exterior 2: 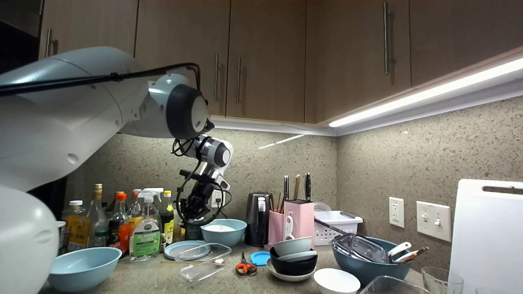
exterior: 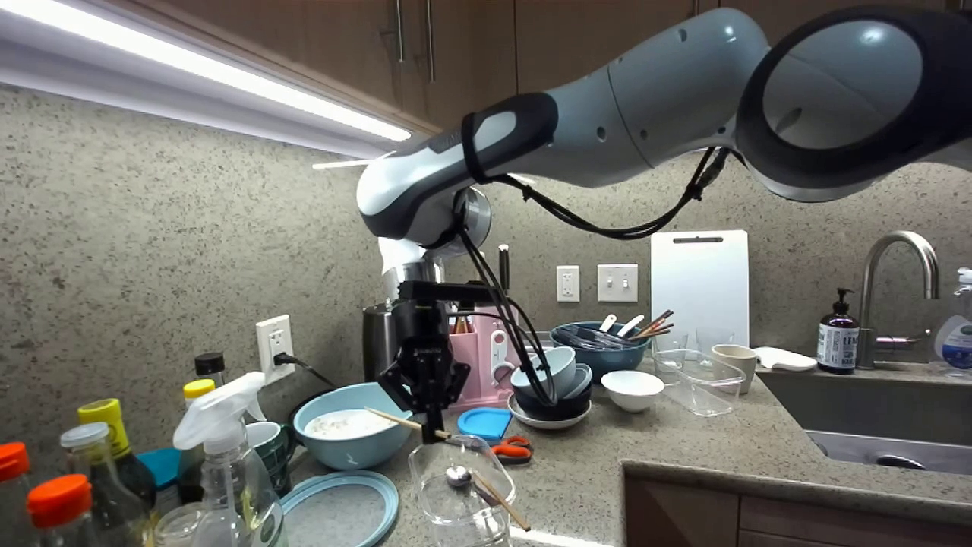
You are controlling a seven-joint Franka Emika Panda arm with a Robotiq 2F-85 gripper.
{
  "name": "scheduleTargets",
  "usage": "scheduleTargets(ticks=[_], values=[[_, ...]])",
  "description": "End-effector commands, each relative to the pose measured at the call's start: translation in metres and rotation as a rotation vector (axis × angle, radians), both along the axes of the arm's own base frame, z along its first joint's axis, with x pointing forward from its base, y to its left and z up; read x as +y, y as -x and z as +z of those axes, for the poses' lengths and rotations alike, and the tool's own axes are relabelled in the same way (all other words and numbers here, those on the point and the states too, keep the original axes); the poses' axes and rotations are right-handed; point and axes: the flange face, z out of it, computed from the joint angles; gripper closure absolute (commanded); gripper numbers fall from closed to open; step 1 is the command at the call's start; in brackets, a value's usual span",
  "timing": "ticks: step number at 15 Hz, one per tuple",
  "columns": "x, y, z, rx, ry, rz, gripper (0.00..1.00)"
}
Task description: Put the wooden stick into the blue bowl
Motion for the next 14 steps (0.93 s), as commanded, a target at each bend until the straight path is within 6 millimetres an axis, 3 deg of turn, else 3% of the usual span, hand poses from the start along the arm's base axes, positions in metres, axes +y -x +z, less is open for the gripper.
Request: scheduleTargets(ticks=[1, 8, 14], values=[[0.001, 0.000, 0.002, -0.001, 0.000, 0.001, 0.98], [-0.006, -0.043, -0.026, -0.096, -0.023, -0.127, 0.98], [0.001, -0.057, -0.033, -0.098, -0.036, -0.118, 0.98]])
